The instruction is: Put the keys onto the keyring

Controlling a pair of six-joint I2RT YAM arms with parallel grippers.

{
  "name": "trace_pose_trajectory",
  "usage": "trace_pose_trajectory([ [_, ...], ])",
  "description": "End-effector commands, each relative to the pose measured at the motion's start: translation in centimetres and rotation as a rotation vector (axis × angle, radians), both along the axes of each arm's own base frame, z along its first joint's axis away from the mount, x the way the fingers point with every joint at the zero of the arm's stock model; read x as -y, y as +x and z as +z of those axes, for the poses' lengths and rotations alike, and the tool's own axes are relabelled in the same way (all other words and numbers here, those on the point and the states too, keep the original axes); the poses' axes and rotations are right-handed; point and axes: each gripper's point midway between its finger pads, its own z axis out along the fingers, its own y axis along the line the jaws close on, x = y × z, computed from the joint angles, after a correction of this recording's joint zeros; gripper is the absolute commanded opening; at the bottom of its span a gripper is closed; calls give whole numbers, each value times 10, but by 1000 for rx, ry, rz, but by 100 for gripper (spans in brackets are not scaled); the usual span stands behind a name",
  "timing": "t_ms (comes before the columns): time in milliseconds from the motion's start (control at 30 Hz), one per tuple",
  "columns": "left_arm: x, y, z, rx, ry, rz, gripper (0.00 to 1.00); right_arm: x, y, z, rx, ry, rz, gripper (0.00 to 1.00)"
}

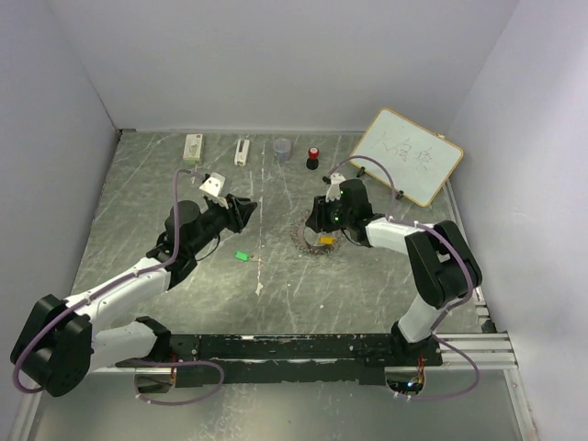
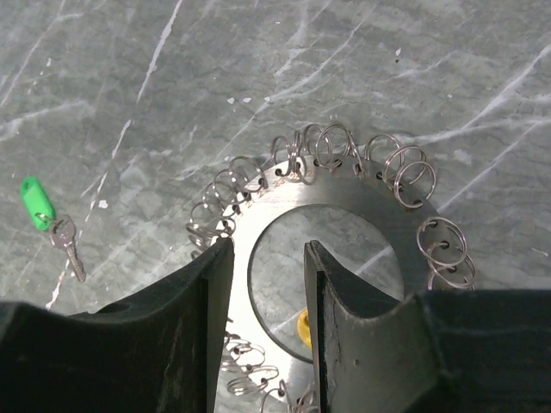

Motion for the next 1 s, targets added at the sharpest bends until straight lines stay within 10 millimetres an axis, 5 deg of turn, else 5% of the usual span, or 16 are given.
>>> trace_pose_trajectory([
  [0, 2, 5, 18, 40, -31, -8, 37, -11, 15, 3, 21, 18, 14, 38],
  [567, -7, 17, 9, 31, -5, 19, 37, -31, 55, -22, -5, 17, 19, 36],
  [833, -7, 20, 6, 18, -12, 12, 37, -29, 57, -18, 21, 11, 15, 1],
  [967, -8, 20, 9, 21, -21, 10, 37, -26, 51, 10, 127, 23, 45, 0],
])
